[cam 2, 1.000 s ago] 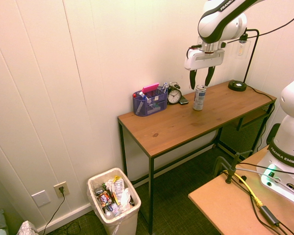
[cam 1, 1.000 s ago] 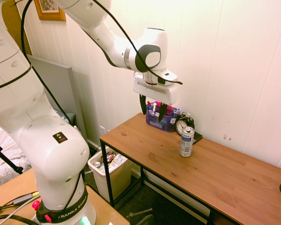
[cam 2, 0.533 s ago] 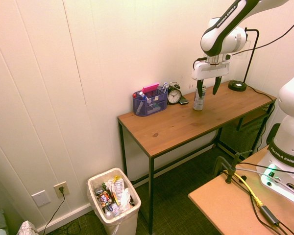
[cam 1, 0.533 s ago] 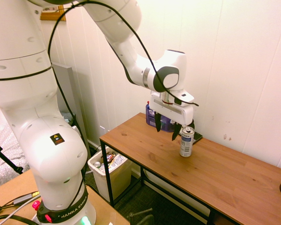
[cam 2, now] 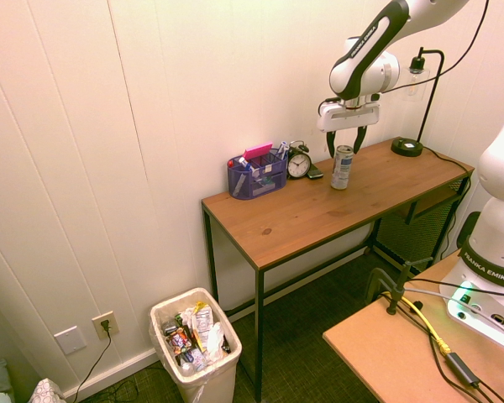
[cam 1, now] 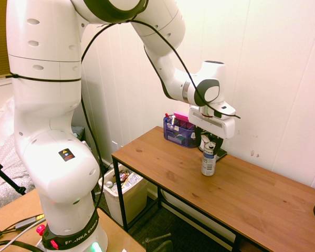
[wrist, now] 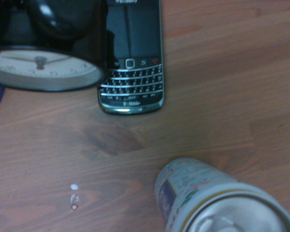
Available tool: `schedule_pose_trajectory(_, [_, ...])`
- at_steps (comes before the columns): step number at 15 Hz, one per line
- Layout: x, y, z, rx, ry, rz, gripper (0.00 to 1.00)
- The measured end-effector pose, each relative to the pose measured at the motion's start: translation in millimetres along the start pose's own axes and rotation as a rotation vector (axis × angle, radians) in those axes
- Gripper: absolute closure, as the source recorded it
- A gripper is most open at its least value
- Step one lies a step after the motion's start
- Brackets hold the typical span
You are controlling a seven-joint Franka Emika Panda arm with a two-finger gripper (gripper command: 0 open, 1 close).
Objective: Throw the can in the trash bin
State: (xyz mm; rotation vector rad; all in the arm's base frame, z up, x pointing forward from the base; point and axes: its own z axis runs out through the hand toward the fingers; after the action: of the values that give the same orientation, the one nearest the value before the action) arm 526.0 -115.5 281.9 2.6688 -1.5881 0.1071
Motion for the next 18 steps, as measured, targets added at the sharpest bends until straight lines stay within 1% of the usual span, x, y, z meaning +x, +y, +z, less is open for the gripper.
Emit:
schedule_pose_trajectory(13, [-9, -7, 6, -0.013, -0.005, -0.019, 1.00])
schedule_pose_trajectory(15, [-22, -16, -9, 0.007, 0.005, -0.049, 1.00])
schedule_pose_trajectory(16, [-38, -23, -25, 0.020, 0.012, -0.076, 1.00])
schedule_pose_trajectory(18, [-87, -41, -71, 0.042, 0.032, -0.133, 1.00])
